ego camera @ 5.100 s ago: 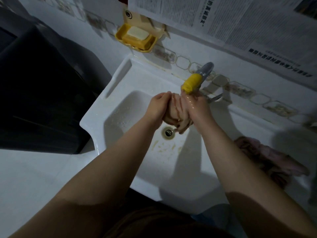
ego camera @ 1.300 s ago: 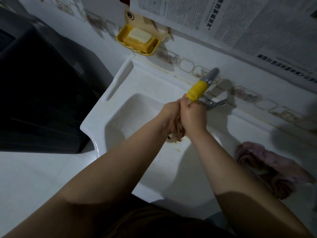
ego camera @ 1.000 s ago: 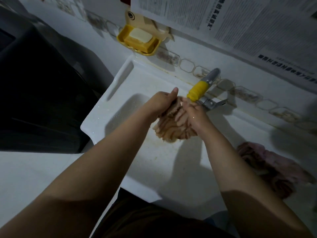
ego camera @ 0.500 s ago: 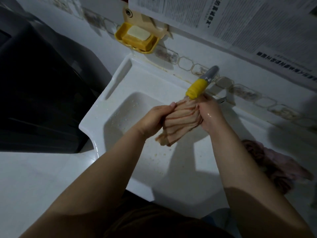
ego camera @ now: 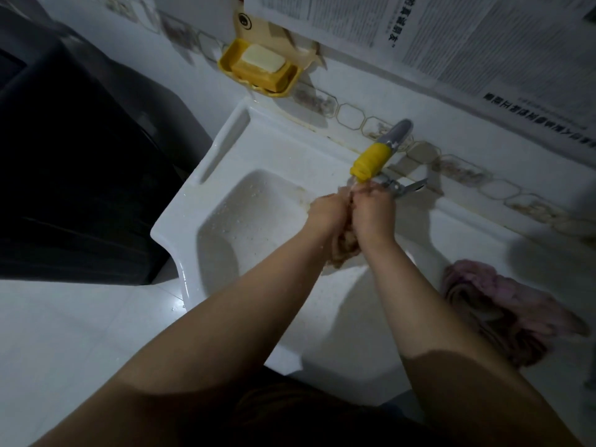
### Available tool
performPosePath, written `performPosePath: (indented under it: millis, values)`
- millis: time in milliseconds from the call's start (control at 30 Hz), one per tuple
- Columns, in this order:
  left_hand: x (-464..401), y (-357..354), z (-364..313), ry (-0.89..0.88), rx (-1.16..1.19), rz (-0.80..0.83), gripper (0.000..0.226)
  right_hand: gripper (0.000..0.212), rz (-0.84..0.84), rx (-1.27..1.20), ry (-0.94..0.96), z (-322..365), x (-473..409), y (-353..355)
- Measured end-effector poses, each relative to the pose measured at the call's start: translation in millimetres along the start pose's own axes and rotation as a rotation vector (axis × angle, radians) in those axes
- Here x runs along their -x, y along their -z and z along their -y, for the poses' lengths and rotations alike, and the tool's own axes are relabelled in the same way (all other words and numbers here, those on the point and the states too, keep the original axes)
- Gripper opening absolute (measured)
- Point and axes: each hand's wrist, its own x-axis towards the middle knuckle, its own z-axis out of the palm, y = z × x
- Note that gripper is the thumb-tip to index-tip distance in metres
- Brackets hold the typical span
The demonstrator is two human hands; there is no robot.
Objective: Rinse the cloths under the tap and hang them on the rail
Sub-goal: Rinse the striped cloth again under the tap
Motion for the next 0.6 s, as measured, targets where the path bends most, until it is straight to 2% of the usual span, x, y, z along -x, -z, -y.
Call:
performPosePath:
  millis: [67, 200, 267, 334, 434, 567, 600]
  values:
    - [-1, 0, -4, 0.003, -0.032, -0.005, 0.052, 0.040, -0.025, -0.003, 0.038, -2, 3, -1]
    - [-6, 3, -10, 0.007, 0.071, 0.011, 0.052, 0.051, 0.000, 0.053, 0.193, -2, 27, -6]
    - [0, 0, -7, 0.088, 0.072, 0.024, 0.050, 0.049, -0.006, 0.126, 0.127, -4, 13, 0]
    - [10, -1, -7, 0.129, 0.096, 0.119, 0.049, 0.043, 0.033, 0.163, 0.038, -12, -6, 6]
    - [7, 15, -7, 0.013, 0.094, 0.238, 0.041, 0.028, 0.160, -0.006, 0.035, -21, -14, 9]
    - [-3, 48, -19, -0.055, 0.139, 0.277, 0.027, 0.026, 0.369, -0.326, -0.056, -32, -11, 16]
    - [-5, 55, -20, -0.098, 0.105, 0.277, 0.028, 0.035, 0.450, -0.396, -0.107, -34, -9, 18]
